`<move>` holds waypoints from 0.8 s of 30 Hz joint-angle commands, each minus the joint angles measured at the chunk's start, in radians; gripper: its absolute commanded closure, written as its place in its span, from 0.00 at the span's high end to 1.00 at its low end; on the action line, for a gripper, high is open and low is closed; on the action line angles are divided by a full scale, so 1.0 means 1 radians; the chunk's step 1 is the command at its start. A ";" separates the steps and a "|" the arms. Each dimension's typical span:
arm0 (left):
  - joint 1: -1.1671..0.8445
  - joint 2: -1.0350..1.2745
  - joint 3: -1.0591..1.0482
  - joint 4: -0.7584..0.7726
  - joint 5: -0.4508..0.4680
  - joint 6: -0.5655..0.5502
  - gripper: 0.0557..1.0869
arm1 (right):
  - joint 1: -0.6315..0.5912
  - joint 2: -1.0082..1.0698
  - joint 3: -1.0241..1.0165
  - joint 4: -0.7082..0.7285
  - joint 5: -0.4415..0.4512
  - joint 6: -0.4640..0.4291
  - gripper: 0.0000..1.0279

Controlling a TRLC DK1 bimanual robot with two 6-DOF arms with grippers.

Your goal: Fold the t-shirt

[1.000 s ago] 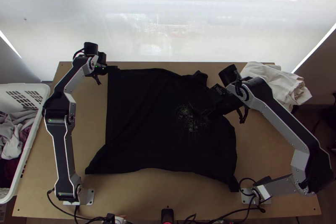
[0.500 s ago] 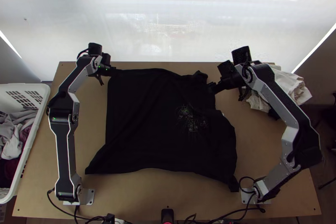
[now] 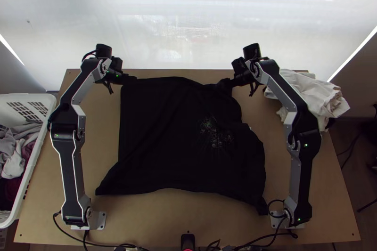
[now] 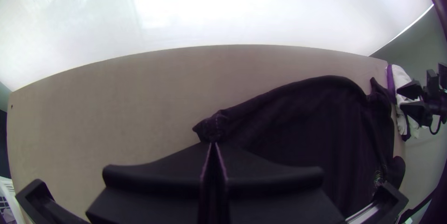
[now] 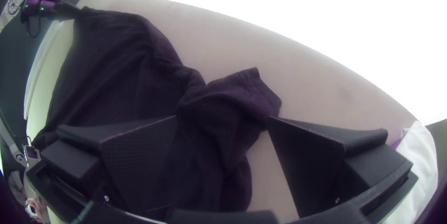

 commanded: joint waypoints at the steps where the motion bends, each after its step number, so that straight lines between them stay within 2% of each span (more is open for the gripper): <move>1: -0.008 -0.060 0.001 -0.015 0.011 -0.003 0.03 | 0.001 0.180 0.174 0.005 0.031 0.022 0.85; 8: -0.012 -0.081 0.001 -0.029 0.016 -0.003 0.03 | -0.025 0.252 0.249 0.005 0.040 0.024 0.84; 9: -0.012 -0.083 0.001 -0.029 0.016 -0.003 0.03 | -0.026 0.256 0.248 0.005 0.038 0.022 0.78; 15: -0.014 -0.086 0.001 -0.030 0.016 -0.003 0.03 | -0.034 0.241 0.238 -0.006 0.038 0.019 0.05; 16: -0.015 -0.088 0.001 -0.030 0.016 -0.003 0.03 | -0.036 0.227 0.231 -0.006 0.038 0.022 0.03; 24: -0.021 -0.101 0.001 -0.033 0.016 -0.006 0.03 | 0.004 0.042 0.125 0.003 0.037 0.016 0.03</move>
